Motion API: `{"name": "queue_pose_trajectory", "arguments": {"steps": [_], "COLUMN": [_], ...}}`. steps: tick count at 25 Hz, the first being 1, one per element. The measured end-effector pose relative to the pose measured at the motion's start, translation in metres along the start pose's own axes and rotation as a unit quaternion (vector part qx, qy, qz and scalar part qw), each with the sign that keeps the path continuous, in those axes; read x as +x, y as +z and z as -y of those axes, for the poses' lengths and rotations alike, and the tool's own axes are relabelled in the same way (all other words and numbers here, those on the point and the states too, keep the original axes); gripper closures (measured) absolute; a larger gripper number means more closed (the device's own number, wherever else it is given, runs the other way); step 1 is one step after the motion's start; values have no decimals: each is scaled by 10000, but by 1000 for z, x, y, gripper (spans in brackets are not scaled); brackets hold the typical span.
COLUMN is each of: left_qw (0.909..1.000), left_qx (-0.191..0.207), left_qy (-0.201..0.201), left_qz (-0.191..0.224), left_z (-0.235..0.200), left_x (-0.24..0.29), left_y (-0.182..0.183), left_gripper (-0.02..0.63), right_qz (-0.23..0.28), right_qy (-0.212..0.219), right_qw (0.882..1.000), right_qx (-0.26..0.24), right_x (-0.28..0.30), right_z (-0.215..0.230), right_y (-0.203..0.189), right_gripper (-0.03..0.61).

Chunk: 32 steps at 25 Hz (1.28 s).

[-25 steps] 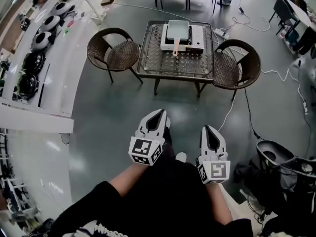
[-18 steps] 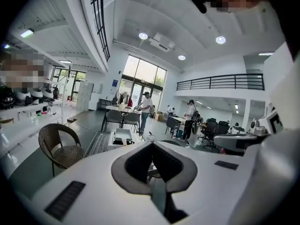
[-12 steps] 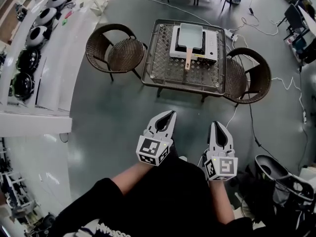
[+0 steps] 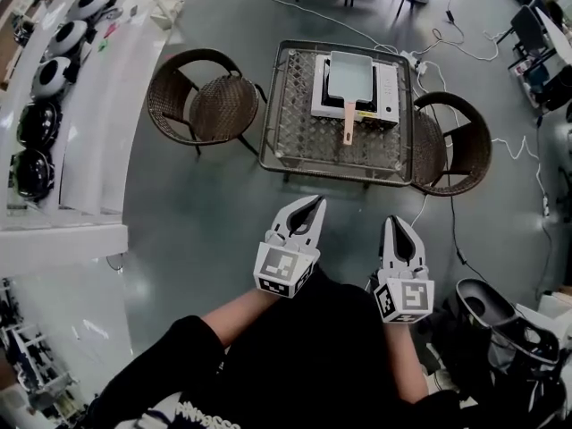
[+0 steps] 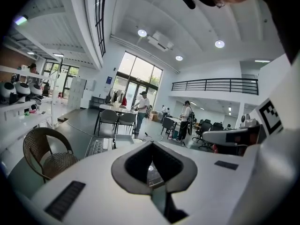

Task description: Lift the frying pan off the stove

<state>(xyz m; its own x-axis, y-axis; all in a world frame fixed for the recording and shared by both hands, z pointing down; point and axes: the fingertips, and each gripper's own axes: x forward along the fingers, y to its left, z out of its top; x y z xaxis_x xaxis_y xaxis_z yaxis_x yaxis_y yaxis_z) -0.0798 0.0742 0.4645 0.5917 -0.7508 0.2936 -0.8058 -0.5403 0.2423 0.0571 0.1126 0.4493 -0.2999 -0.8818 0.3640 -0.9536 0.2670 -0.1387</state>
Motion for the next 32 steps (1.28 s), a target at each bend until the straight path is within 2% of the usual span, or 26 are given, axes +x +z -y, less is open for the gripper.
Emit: {"name": "queue_pose_trajectory", "arguments": {"steps": [8, 14, 18, 22, 26, 32], "left_qw": [10000, 9993, 9995, 10000, 10000, 9998], "left_qx": [-59, -355, -287, -31, -4, 3], "left_qy": [10, -126, -93, -8, 22, 65], "left_qz": [31, 71, 55, 65, 68, -210], "left_z": [-39, -54, -63, -58, -53, -56], "left_x": [8, 11, 20, 38, 55, 92], "left_y": [11, 12, 10, 11, 19, 15], "left_gripper": [598, 598, 598, 598, 598, 598], "right_qz": [94, 68, 154, 159, 133, 229], "right_qy": [-183, -198, -178, -212, -35, 34], "right_qw": [9998, 9998, 9997, 9996, 9999, 9997], "right_qx": [-8, 32, -44, -73, 11, 78], "right_x": [37, 48, 54, 61, 78, 112], "right_z": [-12, -24, -24, -12, -9, 15], "right_y": [21, 19, 19, 19, 22, 38], "right_gripper": [546, 546, 546, 546, 546, 546]}}
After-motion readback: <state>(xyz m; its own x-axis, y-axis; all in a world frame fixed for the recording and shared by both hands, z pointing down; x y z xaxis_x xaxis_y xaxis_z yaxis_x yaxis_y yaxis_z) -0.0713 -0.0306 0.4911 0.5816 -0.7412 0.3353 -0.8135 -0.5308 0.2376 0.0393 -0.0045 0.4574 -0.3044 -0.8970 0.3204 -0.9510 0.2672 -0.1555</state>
